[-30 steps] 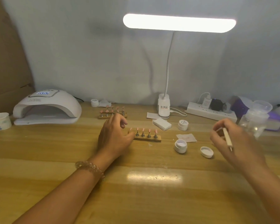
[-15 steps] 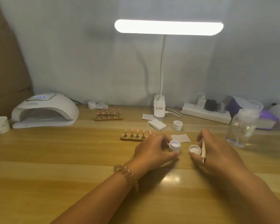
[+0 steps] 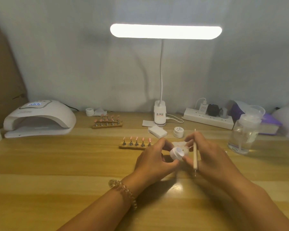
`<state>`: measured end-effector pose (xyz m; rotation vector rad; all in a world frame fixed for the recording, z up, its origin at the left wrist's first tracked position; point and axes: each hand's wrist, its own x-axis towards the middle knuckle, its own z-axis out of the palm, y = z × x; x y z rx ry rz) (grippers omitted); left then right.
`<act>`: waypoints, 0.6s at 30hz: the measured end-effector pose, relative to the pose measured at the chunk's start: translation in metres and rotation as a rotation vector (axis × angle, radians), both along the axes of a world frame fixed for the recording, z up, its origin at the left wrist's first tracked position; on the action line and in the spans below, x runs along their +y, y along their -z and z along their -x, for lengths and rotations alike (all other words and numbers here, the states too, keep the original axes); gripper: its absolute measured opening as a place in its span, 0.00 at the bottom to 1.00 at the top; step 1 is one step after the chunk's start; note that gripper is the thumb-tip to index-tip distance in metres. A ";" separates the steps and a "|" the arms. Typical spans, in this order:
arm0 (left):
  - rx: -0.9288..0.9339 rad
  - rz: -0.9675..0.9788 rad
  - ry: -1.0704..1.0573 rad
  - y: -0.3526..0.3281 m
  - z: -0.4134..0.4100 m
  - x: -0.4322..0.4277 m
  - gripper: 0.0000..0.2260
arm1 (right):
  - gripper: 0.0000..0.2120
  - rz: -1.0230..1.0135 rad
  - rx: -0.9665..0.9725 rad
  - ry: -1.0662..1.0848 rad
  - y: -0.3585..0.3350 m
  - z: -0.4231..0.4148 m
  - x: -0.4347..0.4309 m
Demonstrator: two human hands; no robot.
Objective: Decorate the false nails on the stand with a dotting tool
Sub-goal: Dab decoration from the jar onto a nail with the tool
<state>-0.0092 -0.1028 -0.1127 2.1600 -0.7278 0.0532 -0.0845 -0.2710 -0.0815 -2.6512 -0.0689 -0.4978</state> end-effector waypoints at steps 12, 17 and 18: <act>0.041 -0.021 0.073 -0.001 -0.004 0.002 0.13 | 0.16 -0.352 0.035 -0.062 0.003 -0.009 -0.001; 0.053 -0.030 0.110 -0.002 -0.006 0.003 0.12 | 0.13 -0.381 0.064 -0.085 0.003 -0.009 0.002; 0.058 -0.028 0.115 -0.002 -0.006 0.003 0.12 | 0.12 -0.390 0.080 -0.090 0.002 -0.008 0.002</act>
